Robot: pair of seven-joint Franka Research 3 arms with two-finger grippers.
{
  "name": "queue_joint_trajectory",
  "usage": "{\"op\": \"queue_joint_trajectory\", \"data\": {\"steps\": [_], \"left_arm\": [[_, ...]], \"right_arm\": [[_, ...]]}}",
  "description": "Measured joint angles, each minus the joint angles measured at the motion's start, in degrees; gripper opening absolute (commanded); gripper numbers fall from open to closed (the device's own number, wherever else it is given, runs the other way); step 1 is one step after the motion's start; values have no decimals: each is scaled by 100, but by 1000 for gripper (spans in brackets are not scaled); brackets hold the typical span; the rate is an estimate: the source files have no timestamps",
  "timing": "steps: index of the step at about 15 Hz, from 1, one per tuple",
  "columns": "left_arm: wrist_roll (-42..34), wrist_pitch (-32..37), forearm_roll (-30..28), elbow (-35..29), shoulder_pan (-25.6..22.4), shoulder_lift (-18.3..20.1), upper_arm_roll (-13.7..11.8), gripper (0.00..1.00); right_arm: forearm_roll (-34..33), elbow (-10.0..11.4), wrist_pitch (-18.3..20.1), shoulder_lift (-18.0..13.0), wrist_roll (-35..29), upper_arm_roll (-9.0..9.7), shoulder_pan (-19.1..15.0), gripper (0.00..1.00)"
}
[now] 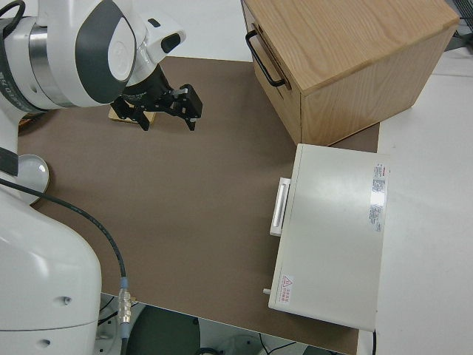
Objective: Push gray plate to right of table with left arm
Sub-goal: 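Move the left gripper forward toward the gray plate's near edge, then lower the left gripper onto the gray plate's edge nearest the arm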
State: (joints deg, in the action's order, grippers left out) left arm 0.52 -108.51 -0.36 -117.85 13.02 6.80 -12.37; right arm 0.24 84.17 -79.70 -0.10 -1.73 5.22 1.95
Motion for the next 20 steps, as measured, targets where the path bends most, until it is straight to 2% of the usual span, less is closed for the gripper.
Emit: {"op": "queue_joint_trajectory", "data": {"steps": [4, 11, 16, 20], "left_arm": [[0, -600, 0, -585, -10, 28, -82, 998], [-31, -1712, 13, -1816, -20, 261, -85, 995], [-70, -2602, 95, -2571, -70, 295, -89, 993], [-73, -3052, 106, -2925, -70, 265, -89, 991]], "right_arm": [[0, 0, 0, 0, 0, 0, 0, 983], [0, 0, 0, 0, 0, 0, 0, 983], [0, 0, 0, 0, 0, 0, 0, 983], [0, 0, 0, 0, 0, 0, 0, 983]]}}
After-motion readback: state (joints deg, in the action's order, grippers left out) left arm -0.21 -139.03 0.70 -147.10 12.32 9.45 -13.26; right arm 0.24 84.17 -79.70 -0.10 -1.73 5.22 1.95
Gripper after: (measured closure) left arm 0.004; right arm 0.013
